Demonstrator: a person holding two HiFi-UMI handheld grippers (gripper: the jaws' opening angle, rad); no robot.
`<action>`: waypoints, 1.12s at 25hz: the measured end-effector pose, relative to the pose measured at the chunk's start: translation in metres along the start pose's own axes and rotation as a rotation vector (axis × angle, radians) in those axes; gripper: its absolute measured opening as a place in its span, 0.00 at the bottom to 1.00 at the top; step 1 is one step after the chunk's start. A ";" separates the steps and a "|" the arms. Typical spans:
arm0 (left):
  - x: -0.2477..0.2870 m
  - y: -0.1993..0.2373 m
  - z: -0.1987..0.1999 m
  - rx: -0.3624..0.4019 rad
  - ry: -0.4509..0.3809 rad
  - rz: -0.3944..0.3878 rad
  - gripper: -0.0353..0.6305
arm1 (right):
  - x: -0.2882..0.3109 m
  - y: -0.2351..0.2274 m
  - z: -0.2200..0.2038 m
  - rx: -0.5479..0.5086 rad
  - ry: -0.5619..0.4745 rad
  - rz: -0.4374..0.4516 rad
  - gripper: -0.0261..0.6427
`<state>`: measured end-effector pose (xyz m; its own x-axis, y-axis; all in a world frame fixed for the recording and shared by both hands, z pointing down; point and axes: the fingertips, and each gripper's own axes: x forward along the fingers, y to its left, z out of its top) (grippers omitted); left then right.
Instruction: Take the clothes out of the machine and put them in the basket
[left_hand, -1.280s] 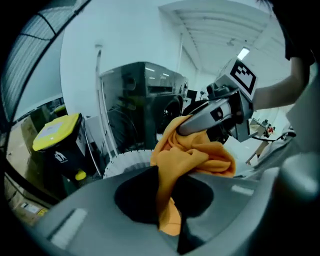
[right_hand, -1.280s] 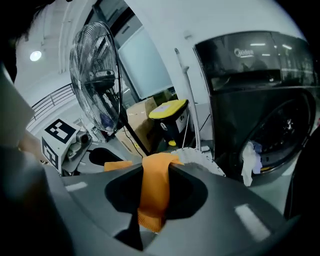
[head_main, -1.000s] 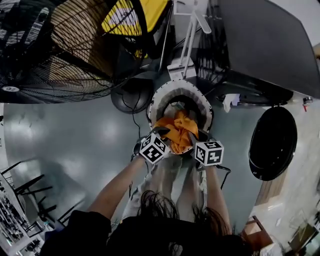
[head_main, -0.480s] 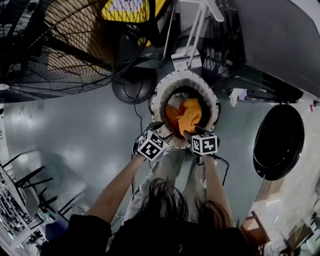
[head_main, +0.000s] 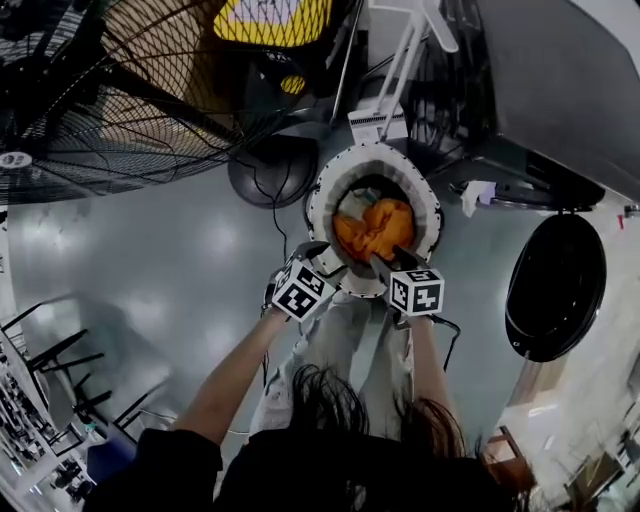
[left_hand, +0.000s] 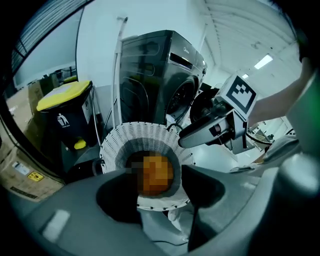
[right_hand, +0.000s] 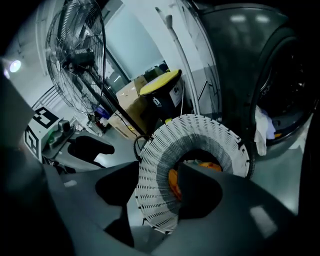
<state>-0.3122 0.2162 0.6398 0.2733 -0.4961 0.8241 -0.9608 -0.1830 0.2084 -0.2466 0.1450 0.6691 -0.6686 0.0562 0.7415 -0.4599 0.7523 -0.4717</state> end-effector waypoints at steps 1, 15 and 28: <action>-0.002 -0.001 0.004 0.007 -0.008 -0.002 0.43 | -0.006 0.000 0.005 0.004 -0.021 -0.004 0.43; -0.007 -0.057 0.058 0.158 -0.060 -0.085 0.41 | -0.086 -0.042 0.021 0.140 -0.254 -0.075 0.40; 0.046 -0.148 0.132 0.159 -0.088 -0.114 0.40 | -0.169 -0.144 0.005 0.203 -0.334 -0.111 0.39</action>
<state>-0.1515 0.1081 0.5774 0.3891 -0.5354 0.7496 -0.9059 -0.3699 0.2060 -0.0701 0.0236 0.6096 -0.7457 -0.2597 0.6135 -0.6241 0.5946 -0.5069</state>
